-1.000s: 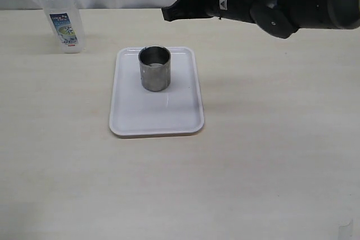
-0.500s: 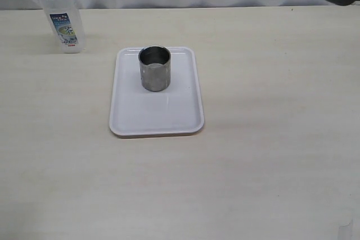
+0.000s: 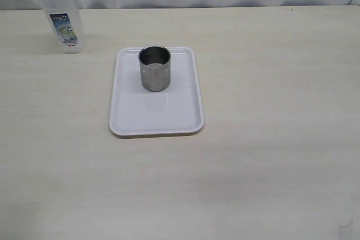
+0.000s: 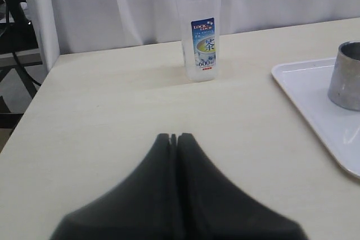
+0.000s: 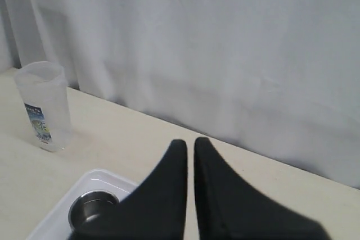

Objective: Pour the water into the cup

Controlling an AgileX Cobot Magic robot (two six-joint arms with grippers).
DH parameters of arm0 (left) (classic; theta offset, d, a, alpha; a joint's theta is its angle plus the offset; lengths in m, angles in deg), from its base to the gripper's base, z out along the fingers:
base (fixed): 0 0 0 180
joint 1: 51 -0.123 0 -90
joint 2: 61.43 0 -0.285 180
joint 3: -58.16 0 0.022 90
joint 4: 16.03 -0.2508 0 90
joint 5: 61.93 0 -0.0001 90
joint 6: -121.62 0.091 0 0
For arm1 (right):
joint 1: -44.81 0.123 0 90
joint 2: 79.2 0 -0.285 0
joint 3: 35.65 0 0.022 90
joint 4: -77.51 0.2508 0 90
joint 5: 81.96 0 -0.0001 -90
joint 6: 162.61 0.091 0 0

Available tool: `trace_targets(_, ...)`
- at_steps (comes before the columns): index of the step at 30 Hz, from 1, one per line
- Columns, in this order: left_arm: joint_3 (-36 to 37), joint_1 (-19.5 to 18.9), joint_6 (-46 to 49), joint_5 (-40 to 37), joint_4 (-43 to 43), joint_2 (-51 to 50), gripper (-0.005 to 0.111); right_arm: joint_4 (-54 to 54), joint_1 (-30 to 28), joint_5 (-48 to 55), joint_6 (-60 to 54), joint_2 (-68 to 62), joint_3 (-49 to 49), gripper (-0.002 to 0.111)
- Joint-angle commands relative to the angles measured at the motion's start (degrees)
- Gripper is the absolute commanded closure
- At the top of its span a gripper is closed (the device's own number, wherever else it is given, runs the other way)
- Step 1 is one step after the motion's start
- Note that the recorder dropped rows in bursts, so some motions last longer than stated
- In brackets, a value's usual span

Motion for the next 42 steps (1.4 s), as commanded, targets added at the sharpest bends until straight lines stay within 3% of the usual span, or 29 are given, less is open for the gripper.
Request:
trace_targets(1, 0.20, -0.04, -0.23, 0.74, -0.02, 0.21, 0.107, 0.02, 0.02, 1.52, -0.51, 10.09, -4.53, 0.104)
trace_targets(16, 0.20, -0.04, -0.23, 0.74, -0.02, 0.21, 0.107, 0.44, 0.02, 4.45, 3.97, 51.21, -21.64, 0.104)
trace_targets(28, 0.20, -0.04, -0.23, 0.74, -0.02, 0.21, 0.107, 0.44, 0.02, 4.50, 5.52, 59.67, -23.83, 0.104)
trace_targets(42, 0.20, -0.04, -0.23, 0.74, -0.02, 0.21, 0.107, 0.44, 0.02, 4.50, 5.52, 60.53, -23.83, 0.104)
